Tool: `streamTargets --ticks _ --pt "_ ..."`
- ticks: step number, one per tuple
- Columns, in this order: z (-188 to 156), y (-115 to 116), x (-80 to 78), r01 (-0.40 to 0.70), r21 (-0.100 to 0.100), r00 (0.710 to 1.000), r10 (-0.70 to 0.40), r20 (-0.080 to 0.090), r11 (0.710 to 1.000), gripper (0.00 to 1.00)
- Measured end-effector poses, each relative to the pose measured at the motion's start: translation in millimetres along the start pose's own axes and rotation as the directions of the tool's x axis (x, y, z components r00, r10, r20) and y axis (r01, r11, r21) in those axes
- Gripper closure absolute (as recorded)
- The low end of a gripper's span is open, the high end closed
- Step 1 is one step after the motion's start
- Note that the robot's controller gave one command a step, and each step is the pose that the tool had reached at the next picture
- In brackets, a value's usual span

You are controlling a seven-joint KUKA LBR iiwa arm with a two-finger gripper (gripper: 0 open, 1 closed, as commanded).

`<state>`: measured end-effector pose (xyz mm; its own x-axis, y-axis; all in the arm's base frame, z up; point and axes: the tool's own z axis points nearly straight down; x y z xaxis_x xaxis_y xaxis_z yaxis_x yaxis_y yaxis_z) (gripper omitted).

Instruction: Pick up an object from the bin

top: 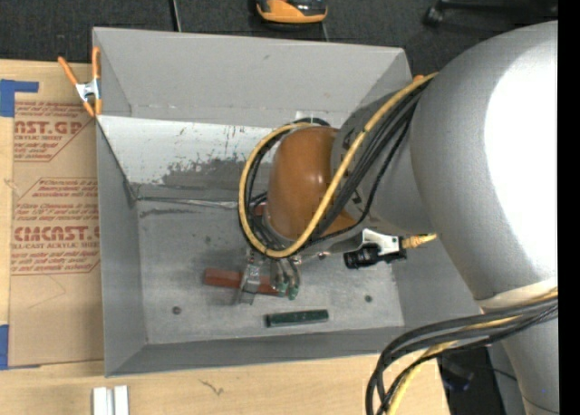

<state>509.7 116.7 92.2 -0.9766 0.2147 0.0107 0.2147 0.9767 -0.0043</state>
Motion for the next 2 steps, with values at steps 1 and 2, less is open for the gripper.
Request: streamTargets --ticks 1,2 --pt "-23.4 0.6 -1.1 0.000 -0.003 1.000 0.000 0.005 1.000 1.00" --pt "-37.6 1.2 -2.4 0.000 -0.006 1.000 0.000 0.013 1.000 1.00"
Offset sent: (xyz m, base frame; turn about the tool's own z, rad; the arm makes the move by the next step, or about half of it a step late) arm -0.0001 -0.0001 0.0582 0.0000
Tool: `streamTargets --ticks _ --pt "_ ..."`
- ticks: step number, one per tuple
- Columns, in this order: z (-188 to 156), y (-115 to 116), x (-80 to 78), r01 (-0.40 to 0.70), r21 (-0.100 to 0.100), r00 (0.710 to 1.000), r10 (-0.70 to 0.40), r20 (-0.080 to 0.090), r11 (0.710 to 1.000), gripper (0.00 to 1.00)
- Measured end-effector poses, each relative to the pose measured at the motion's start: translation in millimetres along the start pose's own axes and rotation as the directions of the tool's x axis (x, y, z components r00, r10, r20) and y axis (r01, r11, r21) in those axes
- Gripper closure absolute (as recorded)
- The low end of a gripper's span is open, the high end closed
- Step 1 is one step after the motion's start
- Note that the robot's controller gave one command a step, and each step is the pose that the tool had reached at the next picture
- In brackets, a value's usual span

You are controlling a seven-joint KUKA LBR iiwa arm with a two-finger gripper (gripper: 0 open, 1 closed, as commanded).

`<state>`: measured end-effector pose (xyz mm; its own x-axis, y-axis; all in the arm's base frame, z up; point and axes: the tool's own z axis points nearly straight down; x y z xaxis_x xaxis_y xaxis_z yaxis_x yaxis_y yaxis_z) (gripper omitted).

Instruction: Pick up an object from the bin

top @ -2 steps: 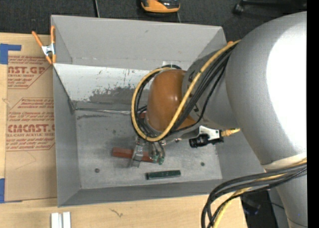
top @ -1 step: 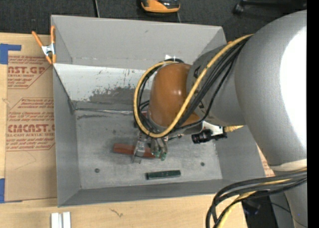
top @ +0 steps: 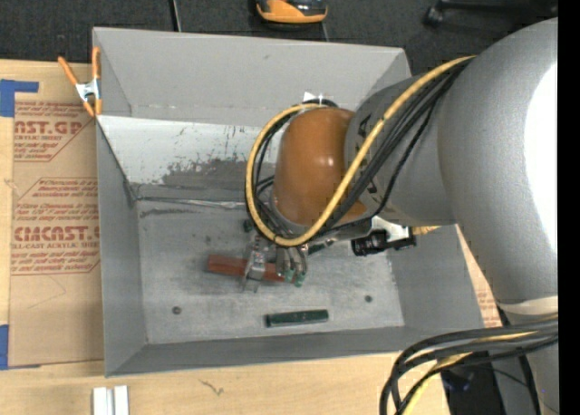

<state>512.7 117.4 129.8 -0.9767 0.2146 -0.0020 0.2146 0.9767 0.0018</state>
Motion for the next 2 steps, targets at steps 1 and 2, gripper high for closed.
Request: streamTargets --ticks 1,2 --pt "-9.2 -0.2 0.8 0.000 0.001 1.000 0.000 -0.002 1.000 1.00" --pt "-19.4 -0.3 0.9 0.000 0.001 1.000 0.000 -0.002 1.000 1.00"
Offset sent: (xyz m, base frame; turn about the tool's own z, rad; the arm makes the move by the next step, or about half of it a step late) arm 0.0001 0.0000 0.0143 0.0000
